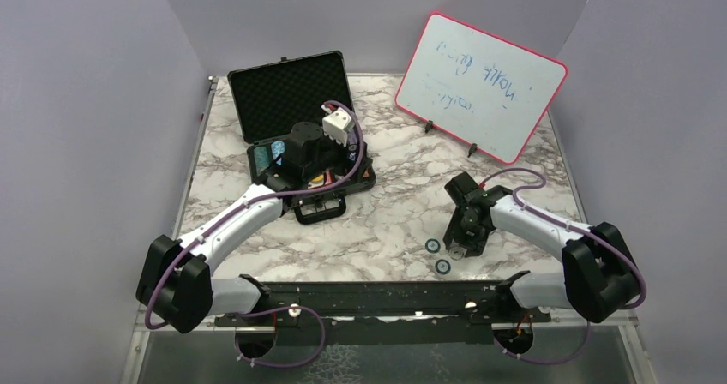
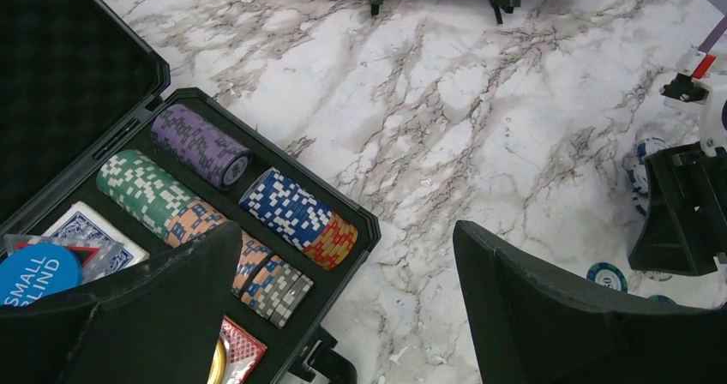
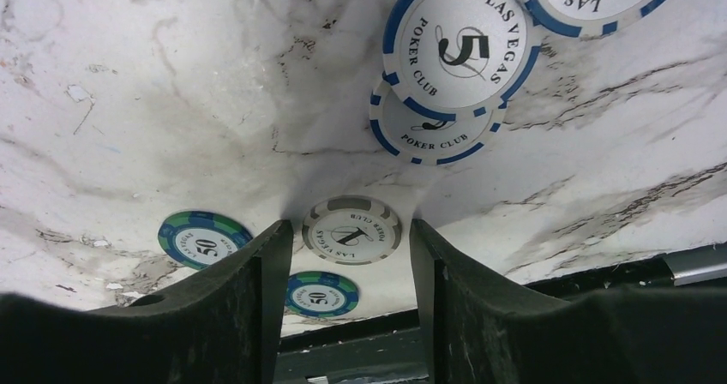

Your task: Pack up texas hold em set

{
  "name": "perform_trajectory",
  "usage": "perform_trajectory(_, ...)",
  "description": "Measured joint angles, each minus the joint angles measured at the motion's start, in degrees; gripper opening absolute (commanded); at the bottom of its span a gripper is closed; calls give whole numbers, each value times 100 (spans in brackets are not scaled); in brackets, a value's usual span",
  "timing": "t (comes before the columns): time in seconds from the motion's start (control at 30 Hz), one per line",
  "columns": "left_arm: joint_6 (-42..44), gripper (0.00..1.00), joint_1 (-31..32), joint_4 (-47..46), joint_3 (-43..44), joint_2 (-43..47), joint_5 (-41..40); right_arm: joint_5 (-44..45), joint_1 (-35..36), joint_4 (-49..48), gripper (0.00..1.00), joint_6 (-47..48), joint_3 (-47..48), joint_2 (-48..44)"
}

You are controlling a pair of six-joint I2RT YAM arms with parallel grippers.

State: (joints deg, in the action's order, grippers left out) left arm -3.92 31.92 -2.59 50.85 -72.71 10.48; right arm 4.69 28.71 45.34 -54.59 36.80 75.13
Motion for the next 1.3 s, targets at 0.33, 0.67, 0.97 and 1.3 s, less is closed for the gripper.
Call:
perform_trajectory(0.33, -188, 94, -52, -17, -2, -79, 136, -35, 168, 66, 45, -72, 116, 175)
perform_trajectory(0.67, -664, 88, 116, -649, -245, -369, 964, 15, 210, -133, 45, -107, 328, -299)
perform_trajectory(0.97, -1250, 75, 570, -1499, -732, -1080, 1287, -315, 210, -1685, 46, -264, 629, -400)
perform_trajectory(1.3, -2199, 72, 599, -2765, -1329, -1628, 1419, -1110, 210, -3453, 46, -807, 726, 31)
